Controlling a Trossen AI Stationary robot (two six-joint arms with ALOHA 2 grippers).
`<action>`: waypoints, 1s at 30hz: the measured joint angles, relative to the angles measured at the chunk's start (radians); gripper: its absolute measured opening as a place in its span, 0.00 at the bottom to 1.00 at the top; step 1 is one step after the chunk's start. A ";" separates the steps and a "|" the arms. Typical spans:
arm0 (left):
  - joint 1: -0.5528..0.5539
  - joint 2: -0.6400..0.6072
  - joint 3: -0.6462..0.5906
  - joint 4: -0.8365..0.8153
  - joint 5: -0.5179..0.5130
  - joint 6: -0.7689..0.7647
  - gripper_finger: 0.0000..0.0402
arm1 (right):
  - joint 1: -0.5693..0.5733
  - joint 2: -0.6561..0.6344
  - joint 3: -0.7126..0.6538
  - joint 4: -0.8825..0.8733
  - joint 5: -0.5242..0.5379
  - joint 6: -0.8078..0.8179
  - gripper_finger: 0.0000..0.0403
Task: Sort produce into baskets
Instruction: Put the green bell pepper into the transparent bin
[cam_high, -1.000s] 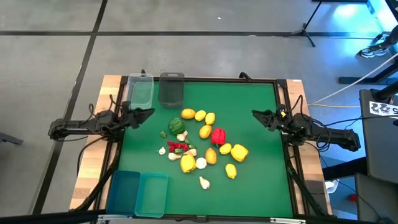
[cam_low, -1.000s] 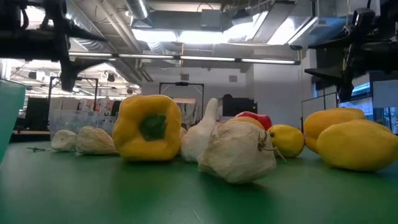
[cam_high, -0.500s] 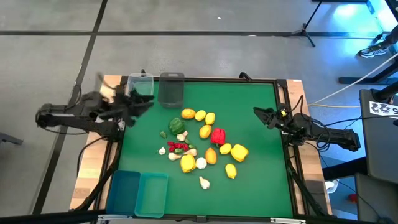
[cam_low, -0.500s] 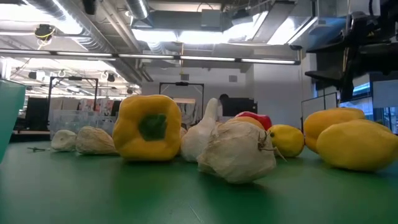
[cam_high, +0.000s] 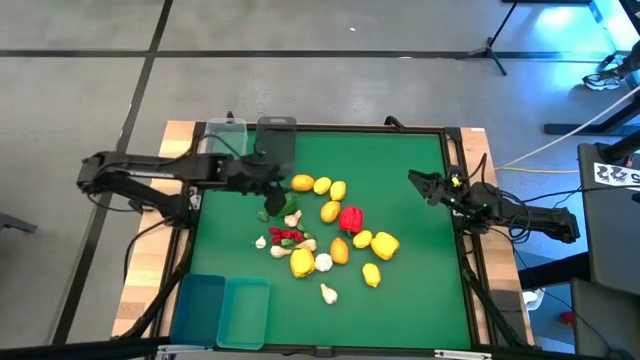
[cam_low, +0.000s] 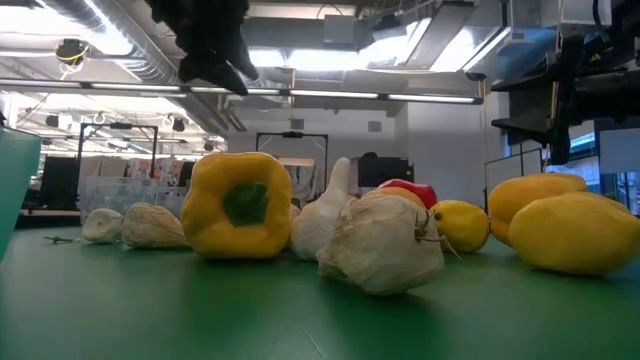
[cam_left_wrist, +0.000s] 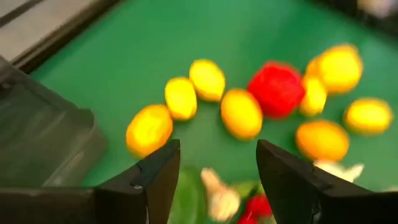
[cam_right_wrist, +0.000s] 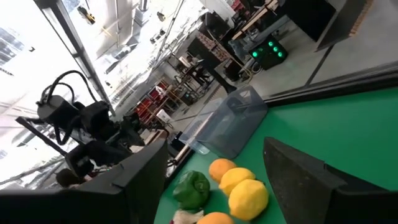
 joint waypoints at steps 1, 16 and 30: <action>0.000 0.020 0.015 -0.032 0.006 0.011 0.52 | 0.000 0.000 0.000 -0.002 0.000 -0.004 0.65; 0.027 0.159 0.069 -0.175 0.161 0.043 0.70 | 0.000 0.000 0.000 -0.009 0.000 -0.025 0.65; 0.105 0.336 0.069 -0.219 0.192 0.058 0.89 | 0.000 0.000 0.000 -0.012 -0.001 -0.055 0.65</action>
